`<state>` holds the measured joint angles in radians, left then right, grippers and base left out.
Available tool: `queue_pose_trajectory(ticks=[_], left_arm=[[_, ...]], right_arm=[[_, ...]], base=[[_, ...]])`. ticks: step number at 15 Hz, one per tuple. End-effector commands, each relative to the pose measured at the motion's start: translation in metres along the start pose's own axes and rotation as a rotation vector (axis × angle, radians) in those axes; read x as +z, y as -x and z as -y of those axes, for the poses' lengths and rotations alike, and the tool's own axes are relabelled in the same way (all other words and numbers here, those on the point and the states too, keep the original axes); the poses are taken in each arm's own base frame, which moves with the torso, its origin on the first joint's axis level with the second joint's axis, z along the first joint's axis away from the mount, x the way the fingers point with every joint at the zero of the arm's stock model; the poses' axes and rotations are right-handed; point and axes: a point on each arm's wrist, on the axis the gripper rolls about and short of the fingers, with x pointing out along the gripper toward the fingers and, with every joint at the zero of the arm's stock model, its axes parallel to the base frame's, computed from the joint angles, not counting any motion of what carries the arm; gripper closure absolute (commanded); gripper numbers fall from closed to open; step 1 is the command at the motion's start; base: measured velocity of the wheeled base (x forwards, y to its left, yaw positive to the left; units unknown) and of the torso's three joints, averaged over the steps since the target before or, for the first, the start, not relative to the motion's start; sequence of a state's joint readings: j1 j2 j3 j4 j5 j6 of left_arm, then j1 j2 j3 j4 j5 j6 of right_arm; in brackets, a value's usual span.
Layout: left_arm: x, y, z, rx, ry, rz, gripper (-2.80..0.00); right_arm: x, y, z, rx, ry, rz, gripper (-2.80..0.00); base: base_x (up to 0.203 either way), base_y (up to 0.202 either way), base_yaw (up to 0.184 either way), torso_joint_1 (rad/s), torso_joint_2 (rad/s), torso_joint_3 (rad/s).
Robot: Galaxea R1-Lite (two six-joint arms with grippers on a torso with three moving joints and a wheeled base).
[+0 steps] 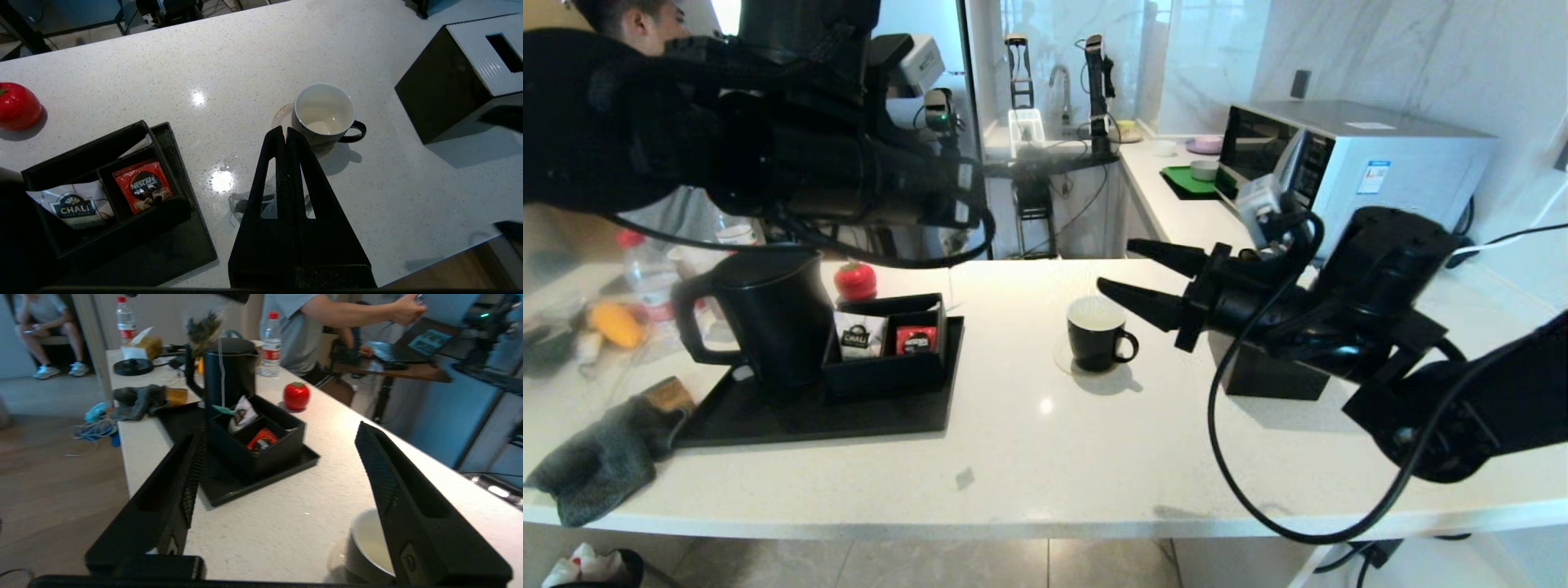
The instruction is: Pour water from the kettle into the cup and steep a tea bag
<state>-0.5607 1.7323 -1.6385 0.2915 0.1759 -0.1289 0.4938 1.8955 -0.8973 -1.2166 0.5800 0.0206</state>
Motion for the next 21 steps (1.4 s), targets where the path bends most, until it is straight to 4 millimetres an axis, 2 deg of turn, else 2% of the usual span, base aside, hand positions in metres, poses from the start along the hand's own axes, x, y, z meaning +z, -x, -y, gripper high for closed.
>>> queue_pose_trajectory(ticks=[1, 4, 8, 21], left_arm=[[0.0, 0.002, 0.006, -0.008, -0.004, 0.002, 0.0], [-0.001, 0.004, 0.013, -0.028, -0.012, 0.003, 0.0], [-0.002, 0.008, 0.025, -0.061, -0.017, 0.003, 0.0], [-0.008, 0.019, 0.059, -0.12, -0.003, 0.002, 0.0]], right_arm=[[-0.022, -0.023, -0.008, 0.054, -0.027, -0.021, -2.8], [-0.029, -0.038, -0.02, 0.106, -0.036, -0.019, -2.8], [-0.035, -0.047, -0.031, 0.159, -0.039, -0.012, -2.8], [-0.046, -0.066, -0.023, 0.199, -0.047, 0.068, -2.8]], base=[[0.0, 0.0, 0.0, 0.0, 0.0, 0.0], [0.0, 0.0, 0.0, 0.0, 0.0, 0.0], [0.0, 0.0, 0.0, 0.0, 0.0, 0.0], [0.0, 0.0, 0.0, 0.0, 0.0, 0.0]])
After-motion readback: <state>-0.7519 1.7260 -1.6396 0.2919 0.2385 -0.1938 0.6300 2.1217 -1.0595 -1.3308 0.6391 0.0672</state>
